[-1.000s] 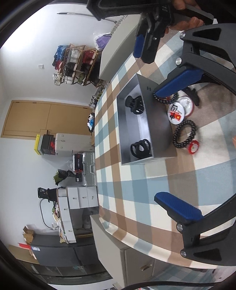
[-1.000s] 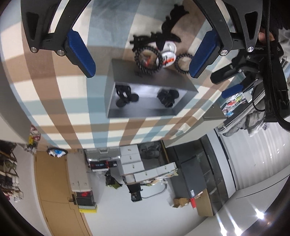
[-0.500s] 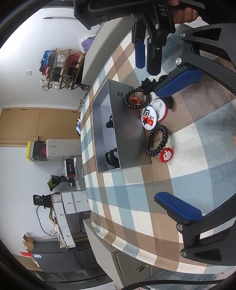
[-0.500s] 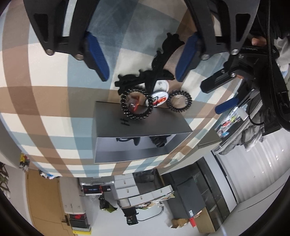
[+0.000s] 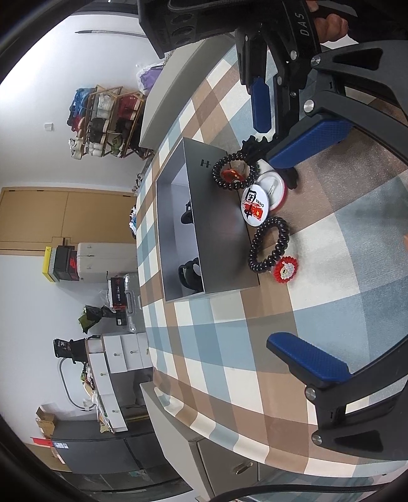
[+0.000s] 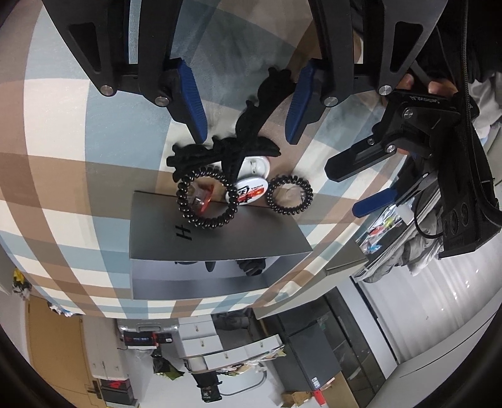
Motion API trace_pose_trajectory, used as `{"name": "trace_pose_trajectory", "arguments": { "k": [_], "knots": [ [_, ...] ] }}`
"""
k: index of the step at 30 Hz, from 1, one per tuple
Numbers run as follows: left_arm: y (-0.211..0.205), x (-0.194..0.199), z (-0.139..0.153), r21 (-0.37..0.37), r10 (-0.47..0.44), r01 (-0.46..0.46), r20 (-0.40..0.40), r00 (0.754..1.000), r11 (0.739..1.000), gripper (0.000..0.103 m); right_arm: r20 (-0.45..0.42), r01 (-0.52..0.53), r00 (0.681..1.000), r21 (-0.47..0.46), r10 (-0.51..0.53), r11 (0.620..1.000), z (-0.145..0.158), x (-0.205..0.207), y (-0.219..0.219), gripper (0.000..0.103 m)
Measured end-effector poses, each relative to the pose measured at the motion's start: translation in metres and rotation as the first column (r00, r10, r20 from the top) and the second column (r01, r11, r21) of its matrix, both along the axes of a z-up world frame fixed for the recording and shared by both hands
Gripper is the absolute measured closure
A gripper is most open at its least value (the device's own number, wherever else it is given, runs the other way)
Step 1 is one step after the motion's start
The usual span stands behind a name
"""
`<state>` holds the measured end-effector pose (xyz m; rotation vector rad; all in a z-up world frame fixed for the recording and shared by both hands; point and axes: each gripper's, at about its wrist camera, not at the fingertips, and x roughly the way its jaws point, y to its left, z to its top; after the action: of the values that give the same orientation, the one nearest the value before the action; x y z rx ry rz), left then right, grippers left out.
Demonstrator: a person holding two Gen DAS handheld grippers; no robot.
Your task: Organize jewelry
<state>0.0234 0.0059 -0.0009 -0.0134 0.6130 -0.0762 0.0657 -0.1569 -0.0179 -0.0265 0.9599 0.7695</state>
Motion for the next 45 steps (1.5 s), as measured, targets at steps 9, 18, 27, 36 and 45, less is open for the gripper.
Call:
{"name": "trace_pose_trajectory", "arguments": {
  "k": [9, 18, 27, 36, 45],
  "knots": [
    [0.0, 0.0, 0.0, -0.001, -0.003, 0.003, -0.002, 1.0, 1.0, 0.001, -0.03, -0.009, 1.0, 0.003, 0.009, 1.0, -0.005, 0.001, 0.002, 0.066],
    [0.0, 0.001, 0.0, 0.0, -0.005, 0.005, -0.004, 1.0, 1.0, 0.001, -0.049, -0.01, 0.999, 0.016, 0.011, 1.0, -0.007, 0.002, 0.004, 0.081],
    [-0.001, 0.0, 0.0, 0.001, -0.006, 0.006, -0.006, 1.0, 1.0, 0.001, 0.038, 0.015, 0.999, 0.061, -0.017, 0.998, 0.008, -0.003, -0.001, 0.087],
    [0.0, 0.003, -0.002, -0.005, 0.009, -0.01, -0.028, 1.0, 1.0, 0.001, 0.085, 0.081, 0.992, 0.149, -0.094, 0.986, 0.022, -0.001, -0.016, 0.087],
    [0.003, 0.016, -0.005, -0.012, 0.027, -0.029, -0.11, 0.994, 1.0, 0.001, 0.157, 0.159, 0.969, 0.19, -0.19, 0.969, 0.035, 0.002, -0.032, 0.087]
  ]
}}
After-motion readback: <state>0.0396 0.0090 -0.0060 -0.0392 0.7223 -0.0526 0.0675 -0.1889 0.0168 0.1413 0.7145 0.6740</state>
